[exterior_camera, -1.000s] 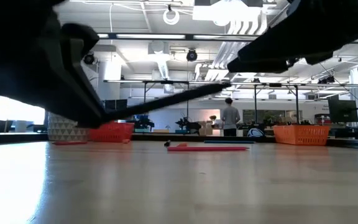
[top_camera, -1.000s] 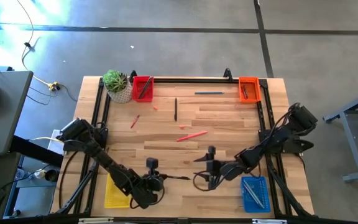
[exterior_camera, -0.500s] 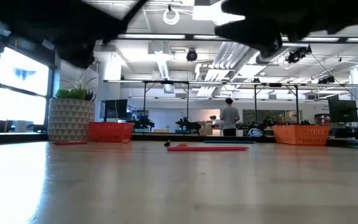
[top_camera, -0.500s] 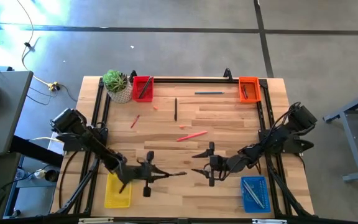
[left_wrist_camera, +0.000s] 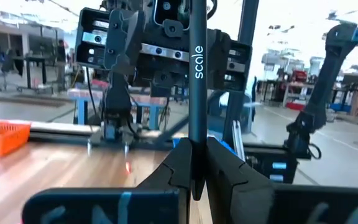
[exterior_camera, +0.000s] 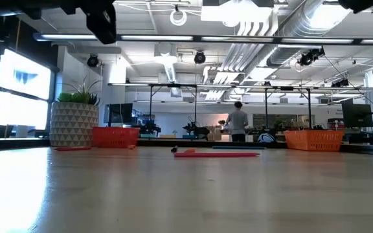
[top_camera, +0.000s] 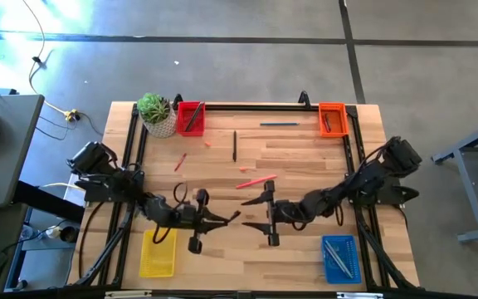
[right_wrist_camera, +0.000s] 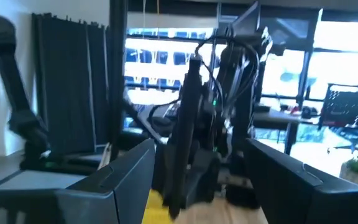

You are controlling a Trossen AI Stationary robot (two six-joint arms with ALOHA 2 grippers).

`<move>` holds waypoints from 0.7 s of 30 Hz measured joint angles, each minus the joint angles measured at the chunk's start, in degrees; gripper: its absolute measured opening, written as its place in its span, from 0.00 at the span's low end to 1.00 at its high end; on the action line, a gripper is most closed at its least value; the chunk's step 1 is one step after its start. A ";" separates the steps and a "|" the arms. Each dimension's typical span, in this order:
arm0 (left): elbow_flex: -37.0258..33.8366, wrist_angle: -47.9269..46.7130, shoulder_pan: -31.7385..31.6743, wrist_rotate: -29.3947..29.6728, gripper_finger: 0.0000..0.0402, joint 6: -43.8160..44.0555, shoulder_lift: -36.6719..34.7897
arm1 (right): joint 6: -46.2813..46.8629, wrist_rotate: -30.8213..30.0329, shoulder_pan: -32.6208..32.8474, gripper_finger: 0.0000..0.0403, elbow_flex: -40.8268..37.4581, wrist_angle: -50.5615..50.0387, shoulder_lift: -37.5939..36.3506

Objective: Sort crayons/erasers/pens/pencils in bins
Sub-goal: Put the black pen into the blue bin

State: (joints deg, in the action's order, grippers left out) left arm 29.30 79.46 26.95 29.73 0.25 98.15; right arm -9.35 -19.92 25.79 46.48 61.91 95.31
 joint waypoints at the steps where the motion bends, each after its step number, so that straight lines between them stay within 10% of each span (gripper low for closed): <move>1: 0.00 0.69 -0.43 -0.63 0.02 -0.29 0.00 | -0.47 0.04 -0.17 0.60 0.64 0.01 0.00; 21: 3.82 -2.08 -4.10 -5.77 0.02 -0.94 0.04 | -1.06 3.15 -1.82 0.32 2.56 0.28 -0.02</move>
State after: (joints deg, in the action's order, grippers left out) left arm 33.12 77.38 22.85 23.96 -0.69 98.19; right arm -10.41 -16.77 23.97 49.04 62.19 95.29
